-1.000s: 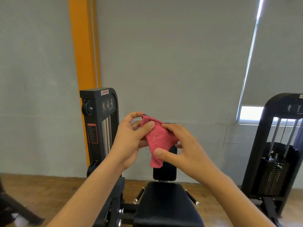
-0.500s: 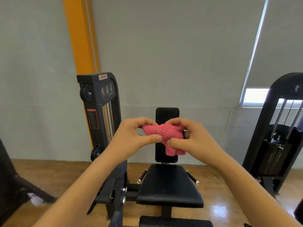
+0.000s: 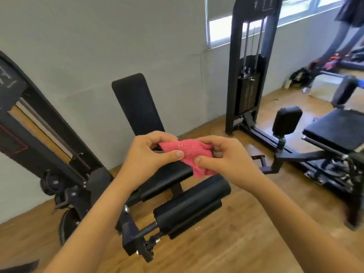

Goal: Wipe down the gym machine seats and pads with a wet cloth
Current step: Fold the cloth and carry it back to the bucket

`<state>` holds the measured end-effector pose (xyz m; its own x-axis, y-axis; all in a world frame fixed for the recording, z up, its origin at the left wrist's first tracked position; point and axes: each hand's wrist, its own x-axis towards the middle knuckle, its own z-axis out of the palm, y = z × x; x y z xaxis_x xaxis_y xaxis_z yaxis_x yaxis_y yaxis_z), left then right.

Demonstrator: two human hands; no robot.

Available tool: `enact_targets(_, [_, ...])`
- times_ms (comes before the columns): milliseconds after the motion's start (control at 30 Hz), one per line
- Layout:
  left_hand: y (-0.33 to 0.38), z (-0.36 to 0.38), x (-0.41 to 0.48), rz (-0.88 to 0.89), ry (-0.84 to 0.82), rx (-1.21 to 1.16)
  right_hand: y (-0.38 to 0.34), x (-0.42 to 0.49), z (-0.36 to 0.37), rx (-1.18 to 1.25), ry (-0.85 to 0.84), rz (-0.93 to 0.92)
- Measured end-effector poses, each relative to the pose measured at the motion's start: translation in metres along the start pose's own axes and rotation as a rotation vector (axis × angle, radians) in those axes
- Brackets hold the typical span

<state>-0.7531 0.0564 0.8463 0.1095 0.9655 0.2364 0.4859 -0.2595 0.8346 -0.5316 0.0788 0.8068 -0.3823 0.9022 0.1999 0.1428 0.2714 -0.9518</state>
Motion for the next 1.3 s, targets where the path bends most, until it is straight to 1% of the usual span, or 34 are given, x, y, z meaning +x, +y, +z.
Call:
enact_targets(100, [-0.013, 0.039, 0.007, 0.023, -0.159, -0.042, 0.032, -0.039, -0.01, 0.05, 0.126, 0.093])
enact_targets(267, [-0.024, 0.13, 0.011, 0.09, -0.437, -0.082, 0.077, -0.122, -0.03, 0.109, 0.438, 0.235])
enact_targets(400, [-0.018, 0.225, 0.003, 0.106, -0.704, -0.126, 0.111, -0.202, -0.051, 0.129, 0.698, 0.348])
enact_targets(533, [-0.002, 0.327, -0.016, 0.193, -0.94, -0.127, 0.144, -0.284, -0.068, 0.072, 0.988, 0.404])
enact_targets(633, [0.014, 0.4, -0.039, 0.21, -1.109, -0.136, 0.167, -0.345, -0.077, 0.159, 1.184, 0.439])
enact_targets(733, [0.028, 0.477, -0.065, 0.224, -1.242, -0.131, 0.189, -0.399, -0.092, 0.228, 1.35, 0.478])
enact_targets(867, [0.037, 0.577, -0.09, 0.202, -1.367, -0.116, 0.233, -0.455, -0.126, 0.343, 1.531, 0.509])
enact_targets(933, [0.037, 0.621, -0.094, 0.183, -1.407, -0.082, 0.26, -0.472, -0.144, 0.389, 1.579, 0.521])
enact_targets(1033, [0.025, 0.704, -0.095, 0.186, -1.451, -0.001, 0.317, -0.5, -0.18, 0.44, 1.641, 0.554])
enact_targets(1100, [0.007, 0.755, -0.094, 0.177, -1.458, 0.06, 0.359, -0.509, -0.197, 0.464, 1.666, 0.586])
enact_targets(1167, [-0.016, 0.814, -0.097, 0.161, -1.506, 0.113, 0.409, -0.519, -0.213, 0.458, 1.715, 0.631])
enact_targets(1300, [-0.081, 0.923, -0.106, 0.162, -1.572, 0.206, 0.518, -0.541, -0.232, 0.506, 1.806, 0.741])
